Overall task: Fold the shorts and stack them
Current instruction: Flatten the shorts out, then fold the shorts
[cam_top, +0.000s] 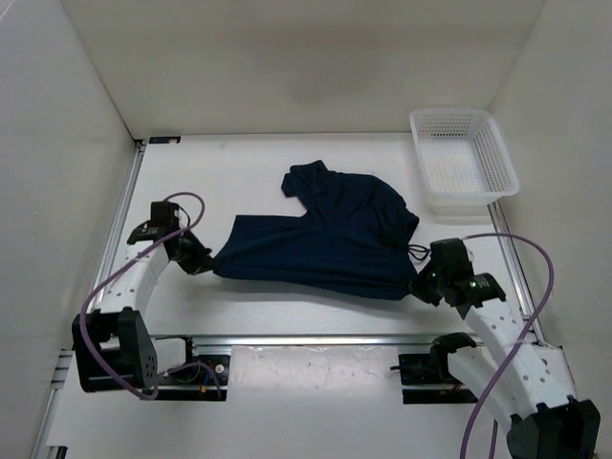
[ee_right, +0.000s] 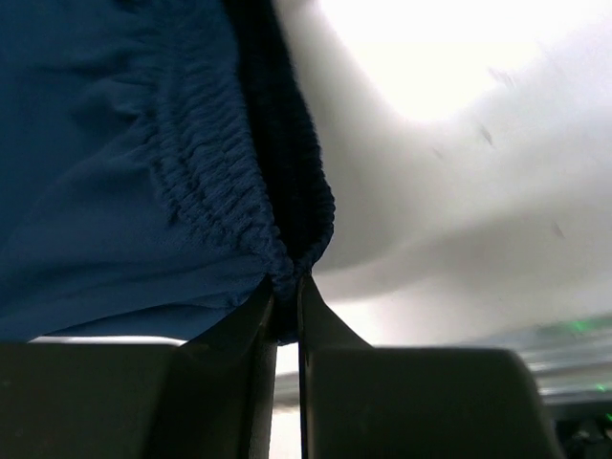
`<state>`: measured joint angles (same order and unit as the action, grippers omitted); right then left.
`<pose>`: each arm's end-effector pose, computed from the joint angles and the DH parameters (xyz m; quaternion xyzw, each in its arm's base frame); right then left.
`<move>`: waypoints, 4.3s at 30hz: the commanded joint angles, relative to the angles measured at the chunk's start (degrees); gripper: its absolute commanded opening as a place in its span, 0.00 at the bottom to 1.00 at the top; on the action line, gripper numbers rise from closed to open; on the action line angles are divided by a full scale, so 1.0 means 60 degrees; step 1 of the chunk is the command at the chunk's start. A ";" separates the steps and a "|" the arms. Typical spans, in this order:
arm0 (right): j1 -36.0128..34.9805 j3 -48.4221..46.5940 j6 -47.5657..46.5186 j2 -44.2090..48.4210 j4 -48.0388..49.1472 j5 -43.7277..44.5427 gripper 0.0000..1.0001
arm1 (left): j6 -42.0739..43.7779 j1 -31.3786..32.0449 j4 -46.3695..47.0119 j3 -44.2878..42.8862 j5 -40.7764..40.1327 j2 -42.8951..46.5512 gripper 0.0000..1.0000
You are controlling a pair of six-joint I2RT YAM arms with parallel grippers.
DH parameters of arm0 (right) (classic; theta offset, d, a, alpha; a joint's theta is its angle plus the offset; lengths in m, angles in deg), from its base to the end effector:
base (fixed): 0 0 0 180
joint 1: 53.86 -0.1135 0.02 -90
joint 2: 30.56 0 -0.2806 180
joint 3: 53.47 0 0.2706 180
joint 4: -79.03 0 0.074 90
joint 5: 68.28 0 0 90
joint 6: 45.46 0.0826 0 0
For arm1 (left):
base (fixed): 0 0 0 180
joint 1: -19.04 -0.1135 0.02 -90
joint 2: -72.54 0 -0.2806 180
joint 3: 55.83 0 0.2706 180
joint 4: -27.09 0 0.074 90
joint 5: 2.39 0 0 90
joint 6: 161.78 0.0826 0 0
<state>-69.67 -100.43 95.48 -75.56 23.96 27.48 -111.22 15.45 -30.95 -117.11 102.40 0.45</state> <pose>0.1810 0.0426 0.1963 0.3011 0.8985 0.1340 0.2901 0.2558 -0.0051 0.1863 -0.3355 0.9156 -0.1764 0.1342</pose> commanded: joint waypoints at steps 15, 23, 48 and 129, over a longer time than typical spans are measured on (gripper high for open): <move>0.0057 -0.2450 -0.0199 -0.2267 0.0069 0.1209 0.26 | 0.1563 0.2296 -0.1308 -0.6081 -0.1744 -0.2745 0.10; 0.1182 -0.4941 -0.0666 -0.5873 0.0569 0.1325 0.49 | 0.2222 0.3748 -0.3212 -1.2234 -0.1806 -0.7989 0.62; 0.1478 -0.7609 -0.2323 -1.0665 0.0979 0.1941 0.10 | 0.1857 0.4349 -0.2204 -1.6561 -0.1132 -1.3325 0.59; 0.0424 -0.7827 -0.4913 -0.9861 0.0364 0.1955 0.67 | 0.2325 0.2020 -0.2481 -1.6428 -0.1527 -1.0864 0.10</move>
<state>-66.13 -144.70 70.03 -136.28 28.11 36.94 -98.30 27.84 -46.34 -213.61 92.56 -64.84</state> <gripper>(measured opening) 0.665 0.122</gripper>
